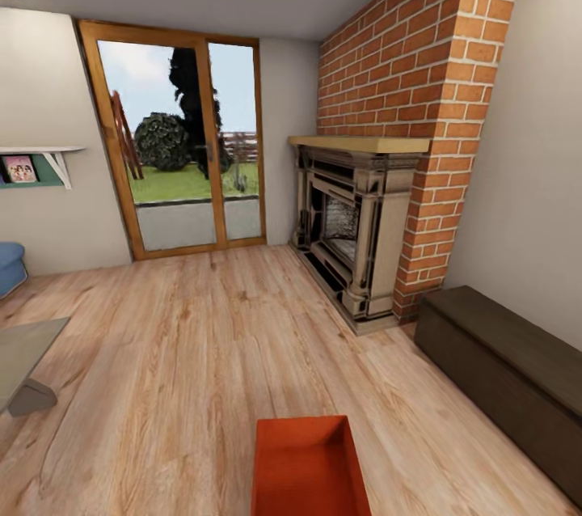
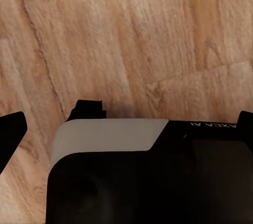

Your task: Move the two storage containers from the living room to the garage. In the garage, place one container on the floor and stack the other container on top of it (either order is fine).

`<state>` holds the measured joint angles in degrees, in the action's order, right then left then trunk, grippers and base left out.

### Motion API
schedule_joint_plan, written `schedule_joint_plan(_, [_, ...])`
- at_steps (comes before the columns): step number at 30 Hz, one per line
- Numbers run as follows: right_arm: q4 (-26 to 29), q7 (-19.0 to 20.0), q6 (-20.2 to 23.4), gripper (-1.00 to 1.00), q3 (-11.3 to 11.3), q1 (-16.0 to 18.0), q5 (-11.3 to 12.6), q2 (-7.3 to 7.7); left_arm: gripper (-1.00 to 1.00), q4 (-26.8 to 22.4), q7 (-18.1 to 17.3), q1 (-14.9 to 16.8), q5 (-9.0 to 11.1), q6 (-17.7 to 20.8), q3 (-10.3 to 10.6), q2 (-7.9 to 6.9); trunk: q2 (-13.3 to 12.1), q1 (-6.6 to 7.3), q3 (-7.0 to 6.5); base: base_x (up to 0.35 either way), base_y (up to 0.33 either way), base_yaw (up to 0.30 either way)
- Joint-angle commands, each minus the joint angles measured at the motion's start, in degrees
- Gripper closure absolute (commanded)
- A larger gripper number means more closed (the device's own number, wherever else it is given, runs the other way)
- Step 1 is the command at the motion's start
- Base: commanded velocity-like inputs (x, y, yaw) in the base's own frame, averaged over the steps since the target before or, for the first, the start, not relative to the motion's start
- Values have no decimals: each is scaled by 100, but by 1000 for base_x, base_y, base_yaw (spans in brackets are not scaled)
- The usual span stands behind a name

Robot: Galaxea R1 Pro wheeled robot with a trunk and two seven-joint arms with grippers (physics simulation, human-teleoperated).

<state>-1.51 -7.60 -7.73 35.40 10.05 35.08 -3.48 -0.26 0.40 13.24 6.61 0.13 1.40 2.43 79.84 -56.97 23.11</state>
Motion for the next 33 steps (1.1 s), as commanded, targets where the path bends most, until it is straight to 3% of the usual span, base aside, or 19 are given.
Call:
schedule_joint_plan(1, [-16,-5,-27,-100,46,6,43,-6,-100,-1,4,3,56,1,18,2,4,0,6,45,0,16])
schedule_joint_plan(12, [-16,-5,-27,-100,46,6,43,-8,-100,-1,-5,3,42,-4,19,-5,4,0,6,262,0,1])
schedule_joint_plan(25, [-17,-8,-27,-100,46,6,69,-5,-100,-1,3,3,45,-4,18,1,4,0,6,20,0,-188])
schedule_joint_plan(33, [-16,-5,-27,-100,46,6,53,-4,-100,-1,8,3,59,1,18,3,4,0,6,0,-31,-18])
